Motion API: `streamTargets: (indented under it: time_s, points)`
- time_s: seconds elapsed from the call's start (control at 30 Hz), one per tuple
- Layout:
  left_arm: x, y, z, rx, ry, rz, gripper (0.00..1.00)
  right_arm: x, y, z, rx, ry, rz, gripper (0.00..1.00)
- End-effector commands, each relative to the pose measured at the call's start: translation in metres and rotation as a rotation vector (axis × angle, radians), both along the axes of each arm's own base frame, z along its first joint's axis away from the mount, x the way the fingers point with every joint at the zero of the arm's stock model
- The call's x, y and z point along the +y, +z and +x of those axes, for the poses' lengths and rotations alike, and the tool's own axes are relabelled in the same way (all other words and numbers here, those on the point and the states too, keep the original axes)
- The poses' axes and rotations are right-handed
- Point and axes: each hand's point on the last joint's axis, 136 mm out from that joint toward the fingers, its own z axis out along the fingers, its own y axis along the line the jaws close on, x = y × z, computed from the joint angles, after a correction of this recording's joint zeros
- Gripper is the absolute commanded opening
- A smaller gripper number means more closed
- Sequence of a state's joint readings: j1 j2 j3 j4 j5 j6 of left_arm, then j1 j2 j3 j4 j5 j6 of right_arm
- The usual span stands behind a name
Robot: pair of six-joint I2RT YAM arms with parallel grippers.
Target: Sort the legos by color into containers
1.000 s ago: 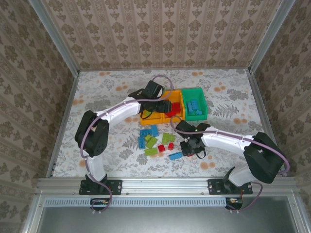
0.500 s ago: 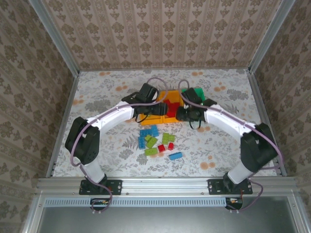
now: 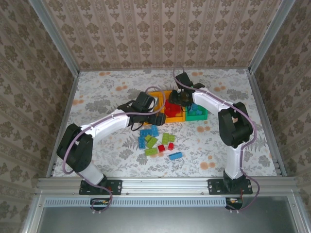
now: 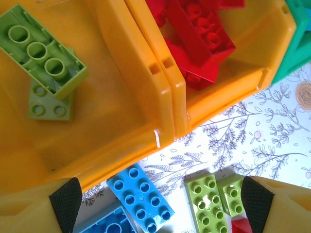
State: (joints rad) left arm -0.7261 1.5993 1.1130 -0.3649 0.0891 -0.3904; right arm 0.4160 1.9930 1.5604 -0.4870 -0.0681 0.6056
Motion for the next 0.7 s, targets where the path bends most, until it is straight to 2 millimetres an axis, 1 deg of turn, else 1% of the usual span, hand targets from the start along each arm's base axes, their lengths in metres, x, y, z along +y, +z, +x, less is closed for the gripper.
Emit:
streamTargets:
  time_s: [0.0, 0.07, 0.2, 0.3, 0.4, 0.53, 0.67]
  points:
    - [0.005, 0.0, -0.006, -0.016, -0.02, 0.012, 0.89, 0.001, -0.002, 0.001, 0.024, 0.003, -0.007, 0.6]
    - [0.006, -0.002, -0.007, -0.012, -0.015, 0.008, 0.89, 0.008, 0.002, -0.002, 0.019, 0.032, 0.02, 0.68]
    - [0.015, -0.008, -0.007, -0.005, 0.037, 0.037, 0.9, 0.017, 0.018, -0.017, -0.028, 0.092, 0.027, 0.77]
    - [0.03, -0.012, -0.006, 0.004, 0.095, 0.083, 0.91, 0.021, 0.033, -0.036, -0.078, 0.132, 0.017, 0.82]
    - [0.045, -0.014, -0.009, 0.019, 0.152, 0.121, 0.91, 0.022, 0.041, -0.063, -0.114, 0.18, -0.028, 0.87]
    - [0.058, -0.018, -0.017, 0.032, 0.187, 0.121, 0.92, 0.015, 0.035, -0.099, -0.113, 0.204, -0.109, 0.9]
    - [0.068, -0.021, -0.021, 0.044, 0.216, 0.123, 0.92, 0.007, 0.019, -0.144, -0.066, 0.198, -0.15, 0.91]
